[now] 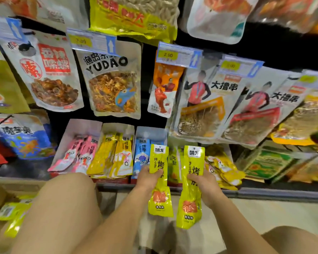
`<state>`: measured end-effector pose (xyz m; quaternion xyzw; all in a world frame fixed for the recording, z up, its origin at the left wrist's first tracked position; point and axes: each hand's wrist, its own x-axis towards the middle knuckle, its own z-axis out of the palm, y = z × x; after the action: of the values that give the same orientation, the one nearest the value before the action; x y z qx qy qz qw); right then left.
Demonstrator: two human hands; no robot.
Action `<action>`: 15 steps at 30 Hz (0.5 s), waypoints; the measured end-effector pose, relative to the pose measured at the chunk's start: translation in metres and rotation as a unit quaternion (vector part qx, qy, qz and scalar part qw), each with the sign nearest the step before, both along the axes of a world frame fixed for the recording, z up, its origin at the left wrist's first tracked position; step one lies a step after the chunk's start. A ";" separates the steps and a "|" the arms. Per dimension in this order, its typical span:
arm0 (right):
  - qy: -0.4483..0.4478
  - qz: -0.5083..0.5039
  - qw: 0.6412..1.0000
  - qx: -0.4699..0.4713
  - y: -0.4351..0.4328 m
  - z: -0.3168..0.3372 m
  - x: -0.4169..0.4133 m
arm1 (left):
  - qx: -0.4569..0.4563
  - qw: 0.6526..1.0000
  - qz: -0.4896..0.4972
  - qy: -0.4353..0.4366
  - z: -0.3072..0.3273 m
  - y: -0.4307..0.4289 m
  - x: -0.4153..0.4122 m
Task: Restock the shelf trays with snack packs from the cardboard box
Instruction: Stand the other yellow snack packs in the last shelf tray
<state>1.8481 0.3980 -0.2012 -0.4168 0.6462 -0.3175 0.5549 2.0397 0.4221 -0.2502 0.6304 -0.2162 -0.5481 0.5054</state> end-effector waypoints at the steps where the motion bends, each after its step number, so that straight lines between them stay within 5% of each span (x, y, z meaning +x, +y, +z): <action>1: -0.001 -0.019 1.000 -0.004 -0.003 -0.002 -0.010 | 0.012 1.000 -0.018 0.000 -0.003 -0.007 -0.006; 9: -0.052 -0.139 0.989 -0.006 -0.029 -0.033 -0.075 | 0.070 0.996 -0.052 0.026 -0.030 -0.061 -0.057; 15: -0.071 -0.154 0.985 -0.002 -0.056 -0.048 -0.094 | 0.066 0.993 -0.073 -0.072 -0.059 -0.112 -0.091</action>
<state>1.7542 0.3418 -0.2493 -0.2898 0.6609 -0.4293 0.5431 1.9484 0.3101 -0.3088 0.6830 -0.2602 -0.5497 0.4044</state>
